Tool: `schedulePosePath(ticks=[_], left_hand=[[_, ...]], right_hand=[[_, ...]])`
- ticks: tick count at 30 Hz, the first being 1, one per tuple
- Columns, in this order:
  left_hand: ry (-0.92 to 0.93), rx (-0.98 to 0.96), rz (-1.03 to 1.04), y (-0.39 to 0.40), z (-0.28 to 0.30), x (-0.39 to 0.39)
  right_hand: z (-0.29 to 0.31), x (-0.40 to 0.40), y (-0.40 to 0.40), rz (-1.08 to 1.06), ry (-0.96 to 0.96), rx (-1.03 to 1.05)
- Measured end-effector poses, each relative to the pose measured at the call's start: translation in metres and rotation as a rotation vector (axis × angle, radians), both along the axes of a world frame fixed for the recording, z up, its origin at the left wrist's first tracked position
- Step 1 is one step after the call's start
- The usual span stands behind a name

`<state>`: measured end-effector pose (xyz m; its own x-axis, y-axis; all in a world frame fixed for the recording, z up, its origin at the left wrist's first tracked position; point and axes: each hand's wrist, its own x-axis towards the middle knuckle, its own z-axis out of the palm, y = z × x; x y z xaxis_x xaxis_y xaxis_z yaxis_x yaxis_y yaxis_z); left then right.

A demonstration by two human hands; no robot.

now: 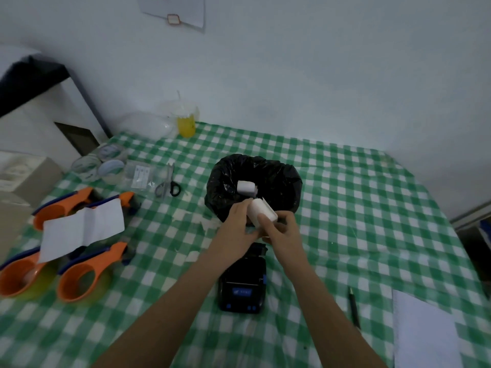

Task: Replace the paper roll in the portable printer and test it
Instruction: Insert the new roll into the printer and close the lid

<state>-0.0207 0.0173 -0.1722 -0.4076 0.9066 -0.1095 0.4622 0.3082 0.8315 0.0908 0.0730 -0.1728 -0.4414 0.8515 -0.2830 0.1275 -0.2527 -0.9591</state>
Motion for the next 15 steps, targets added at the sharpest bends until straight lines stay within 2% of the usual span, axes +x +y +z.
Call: schedulePosePath(ticks=[5, 10, 15], left_hand=[[-0.152, 0.049, -0.025, -0.019, 0.012, -0.012], [-0.355, -0.014, -0.154, -0.035, 0.026, -0.027], [-0.413, -0.124, -0.279, -0.044, 0.037, -0.035]], right_hand=[[0.007, 0.021, -0.008, 0.19, -0.078, 0.131], [0.009, 0.034, -0.003, 0.303, -0.282, 0.662], [0.019, 0.037, 0.004, 0.475, -0.428, 1.117]])
